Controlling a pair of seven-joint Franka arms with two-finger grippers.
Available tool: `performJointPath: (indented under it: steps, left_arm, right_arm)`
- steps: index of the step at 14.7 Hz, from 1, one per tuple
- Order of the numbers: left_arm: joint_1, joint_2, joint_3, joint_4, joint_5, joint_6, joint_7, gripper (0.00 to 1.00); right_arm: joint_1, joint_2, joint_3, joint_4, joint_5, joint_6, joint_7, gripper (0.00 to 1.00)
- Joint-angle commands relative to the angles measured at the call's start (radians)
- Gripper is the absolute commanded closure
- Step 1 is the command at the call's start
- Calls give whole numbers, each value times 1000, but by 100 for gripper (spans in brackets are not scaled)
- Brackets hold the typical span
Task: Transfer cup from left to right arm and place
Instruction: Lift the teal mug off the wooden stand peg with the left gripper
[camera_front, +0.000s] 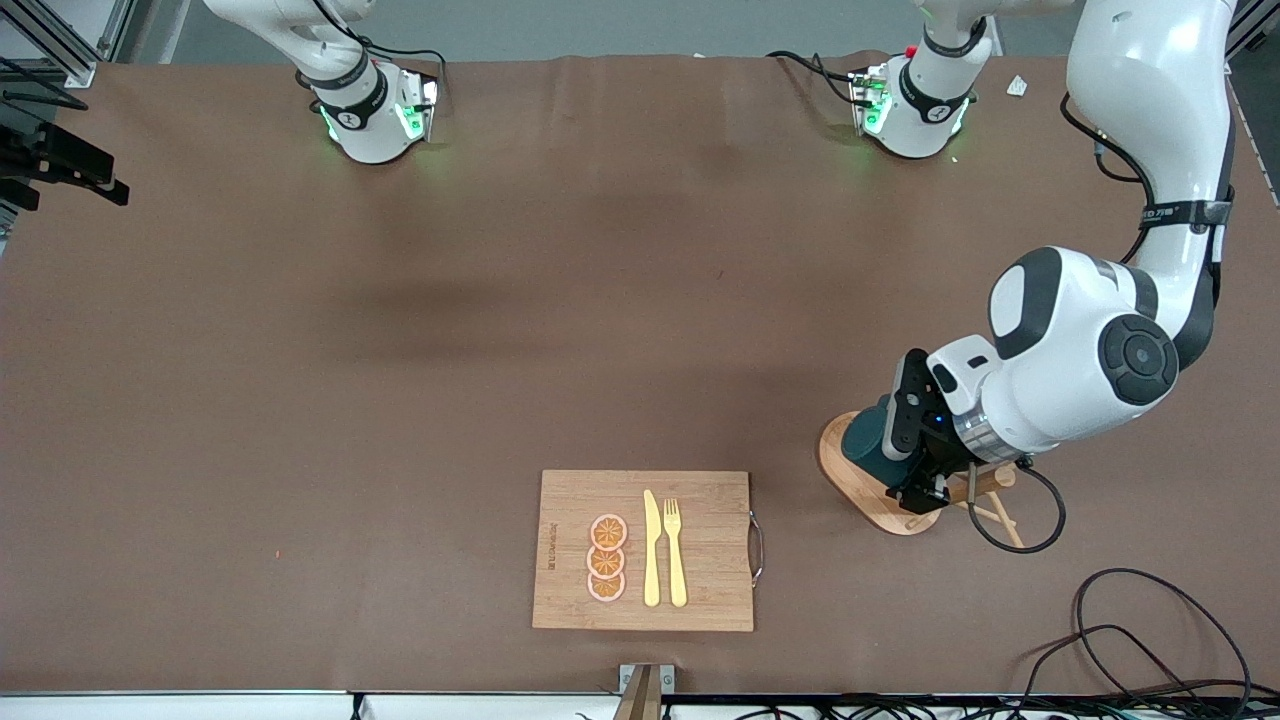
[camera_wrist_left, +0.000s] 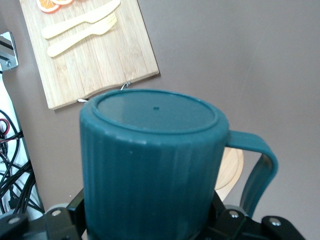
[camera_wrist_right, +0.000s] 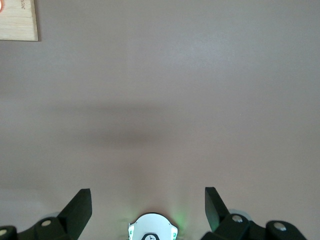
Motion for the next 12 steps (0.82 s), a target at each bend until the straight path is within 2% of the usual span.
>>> performJointPath:
  steps: [1, 4, 11, 12]
  left_arm:
    - [4, -32, -32, -7, -14, -45, -60, 63]
    - [-9, -51, -61, -7, 4, -69, -108, 63]
    - [-174, -43, -64, -4, 162, -68, -149, 63]
    - [-205, -42, -64, -4, 216, -65, -184, 63]
  right_arm:
    - [-14, -25, 10, -23, 10, 0, -11, 0]
    - [-14, -25, 10, -23, 10, 0, -11, 0]
    - [-14, -25, 10, -23, 10, 0, -13, 0]
    - [-14, -25, 10, -23, 10, 0, -13, 0]
